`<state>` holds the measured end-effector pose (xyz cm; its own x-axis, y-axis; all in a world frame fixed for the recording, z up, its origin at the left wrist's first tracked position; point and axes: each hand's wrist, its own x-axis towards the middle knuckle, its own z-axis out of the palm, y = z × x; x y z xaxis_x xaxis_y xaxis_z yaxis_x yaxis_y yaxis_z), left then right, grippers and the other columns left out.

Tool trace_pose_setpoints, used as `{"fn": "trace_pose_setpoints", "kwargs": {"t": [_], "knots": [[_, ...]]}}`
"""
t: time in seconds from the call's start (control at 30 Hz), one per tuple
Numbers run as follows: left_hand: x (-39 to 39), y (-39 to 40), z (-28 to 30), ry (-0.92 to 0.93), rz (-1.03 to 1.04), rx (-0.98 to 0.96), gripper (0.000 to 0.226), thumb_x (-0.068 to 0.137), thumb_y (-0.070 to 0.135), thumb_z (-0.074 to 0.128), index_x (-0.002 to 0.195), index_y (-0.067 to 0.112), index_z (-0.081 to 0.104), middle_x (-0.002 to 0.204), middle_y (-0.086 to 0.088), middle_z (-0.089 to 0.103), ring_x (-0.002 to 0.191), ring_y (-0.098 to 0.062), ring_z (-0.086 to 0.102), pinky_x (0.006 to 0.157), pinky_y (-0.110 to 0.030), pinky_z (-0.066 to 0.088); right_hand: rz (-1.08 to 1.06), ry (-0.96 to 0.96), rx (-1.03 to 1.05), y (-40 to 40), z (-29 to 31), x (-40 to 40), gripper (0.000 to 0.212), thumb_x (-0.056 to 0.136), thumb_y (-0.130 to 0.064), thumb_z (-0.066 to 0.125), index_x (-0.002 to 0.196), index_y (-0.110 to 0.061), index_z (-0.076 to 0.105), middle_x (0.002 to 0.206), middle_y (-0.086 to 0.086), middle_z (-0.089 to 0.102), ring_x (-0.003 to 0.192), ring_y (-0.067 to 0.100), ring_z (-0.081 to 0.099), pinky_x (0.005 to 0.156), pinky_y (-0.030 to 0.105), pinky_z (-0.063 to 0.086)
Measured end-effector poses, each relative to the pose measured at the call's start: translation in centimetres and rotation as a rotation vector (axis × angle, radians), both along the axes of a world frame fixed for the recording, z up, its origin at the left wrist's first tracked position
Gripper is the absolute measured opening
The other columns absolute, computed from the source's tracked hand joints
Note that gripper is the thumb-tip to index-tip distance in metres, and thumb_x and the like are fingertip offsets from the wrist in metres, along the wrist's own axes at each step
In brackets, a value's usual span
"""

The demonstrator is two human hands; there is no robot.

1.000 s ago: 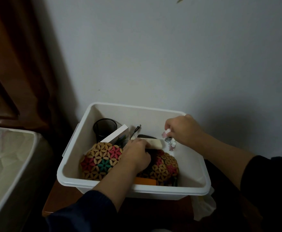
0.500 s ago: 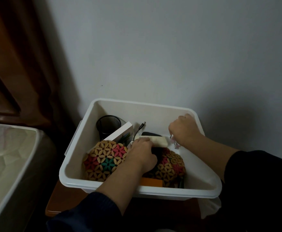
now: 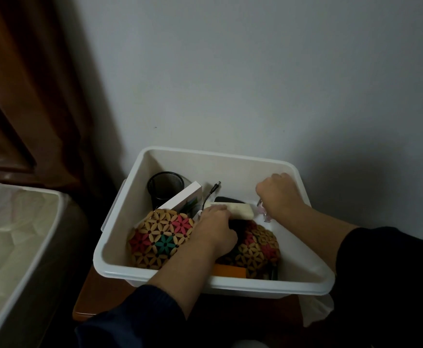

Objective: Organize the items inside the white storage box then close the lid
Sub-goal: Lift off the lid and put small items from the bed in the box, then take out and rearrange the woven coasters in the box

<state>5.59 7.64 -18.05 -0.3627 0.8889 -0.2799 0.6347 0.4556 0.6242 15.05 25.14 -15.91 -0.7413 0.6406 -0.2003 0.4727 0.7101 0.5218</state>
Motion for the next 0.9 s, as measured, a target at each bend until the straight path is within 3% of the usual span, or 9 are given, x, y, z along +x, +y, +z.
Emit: {"fn": "trace_pose_setpoints", "kwargs": {"t": [0.07, 0.13, 0.2, 0.33, 0.4, 0.5, 0.67, 0.77, 0.9], "knots": [[0.1, 0.0, 0.3, -0.05, 0.068, 0.061, 0.047, 0.101, 0.012, 0.059, 0.148, 0.016, 0.058, 0.157, -0.004, 0.047, 0.147, -0.025, 0.04, 0.125, -0.045, 0.036, -0.032, 0.104, -0.069, -0.7, 0.4, 0.4, 0.032, 0.079, -0.026, 0.087, 0.076, -0.024, 0.055, 0.094, -0.001, 0.071, 0.096, 0.022, 0.067, 0.082, 0.029, 0.047], [0.4, -0.2, 1.2, -0.054, 0.189, 0.194, 0.029, 0.104, 0.02, 0.057, 0.131, 0.018, 0.068, 0.14, -0.002, 0.057, 0.13, -0.02, 0.053, 0.113, -0.043, 0.048, -0.126, 0.325, -0.206, -2.0, 0.7, 1.0, 0.003, 0.091, -0.022, 0.072, 0.088, -0.021, 0.07, 0.097, 0.0, 0.071, 0.093, 0.023, 0.069, 0.084, 0.034, 0.057], [0.3, -0.9, 2.4, 0.035, 0.318, 0.355, 0.019, 0.104, 0.031, 0.056, 0.11, 0.02, 0.07, 0.114, 0.002, 0.064, 0.108, -0.017, 0.06, 0.097, -0.044, 0.055, -0.224, 0.552, -0.373, -3.6, 0.8, 1.9, 0.01, 0.094, -0.026, 0.065, 0.095, -0.028, 0.075, 0.096, -0.004, 0.072, 0.091, 0.021, 0.069, 0.082, 0.037, 0.061], [-1.6, -4.9, 5.2, 0.258, 0.398, 0.525, 0.029, 0.104, 0.037, 0.054, 0.081, 0.021, 0.062, 0.081, 0.005, 0.061, 0.078, -0.018, 0.058, 0.077, -0.046, 0.052, -0.294, 0.799, -0.809, -7.2, 1.1, 2.0, 0.002, 0.091, -0.036, 0.071, 0.093, -0.036, 0.071, 0.091, -0.015, 0.07, 0.089, 0.007, 0.068, 0.083, 0.03, 0.059], [-3.1, -7.7, 6.1, 0.399, 0.458, 0.533, 0.029, 0.103, 0.033, 0.055, 0.078, 0.021, 0.061, 0.079, 0.004, 0.061, 0.081, -0.023, 0.057, 0.08, -0.047, 0.048, -0.262, 0.781, -0.943, -9.5, 1.0, 0.8, 0.022, 0.09, -0.042, 0.074, 0.11, -0.035, 0.072, 0.096, -0.02, 0.068, 0.099, 0.006, 0.068, 0.09, 0.029, 0.057], [-4.4, -12.0, 6.2, 0.421, 0.553, 0.46, 0.018, 0.104, 0.035, 0.053, 0.091, 0.027, 0.062, 0.093, 0.004, 0.064, 0.098, -0.022, 0.055, 0.092, -0.048, 0.043, -0.174, 0.666, -0.985, -13.0, 0.2, -1.9, 0.044, 0.088, -0.052, 0.072, 0.125, -0.029, 0.066, 0.112, -0.012, 0.07, 0.107, 0.013, 0.067, 0.093, 0.035, 0.057], [-4.0, -16.4, 2.9, 0.363, 0.512, 0.403, 0.018, 0.107, 0.025, 0.051, 0.114, 0.025, 0.068, 0.122, 0.004, 0.067, 0.135, -0.019, 0.045, 0.108, -0.047, 0.044, -0.254, 0.641, -0.995, -16.2, -1.6, -5.0, 0.037, 0.083, -0.046, 0.074, 0.105, -0.022, 0.059, 0.102, 0.002, 0.07, 0.097, 0.023, 0.068, 0.088, 0.048, 0.06], [-3.9, -16.4, 2.2, 0.347, 0.563, 0.43, 0.024, 0.105, 0.017, 0.052, 0.122, 0.02, 0.068, 0.128, 0.002, 0.069, 0.139, -0.023, 0.045, 0.108, -0.049, 0.047, -0.286, 0.68, -0.973, -16.3, -1.9, -5.1, 0.049, 0.081, -0.047, 0.079, 0.118, -0.024, 0.058, 0.116, 0.001, 0.068, 0.11, 0.024, 0.065, 0.096, 0.044, 0.057], [-4.0, -16.1, 2.1, 0.364, 0.559, 0.371, 0.031, 0.103, 0.016, 0.051, 0.131, 0.022, 0.064, 0.135, 0.003, 0.066, 0.141, -0.022, 0.043, 0.105, -0.051, 0.049, -0.288, 0.75, -0.97, -15.8, -2.4, -5.0, 0.044, 0.087, -0.046, 0.08, 0.12, -0.021, 0.066, 0.116, 0.001, 0.071, 0.11, 0.022, 0.067, 0.097, 0.043, 0.058]]}}
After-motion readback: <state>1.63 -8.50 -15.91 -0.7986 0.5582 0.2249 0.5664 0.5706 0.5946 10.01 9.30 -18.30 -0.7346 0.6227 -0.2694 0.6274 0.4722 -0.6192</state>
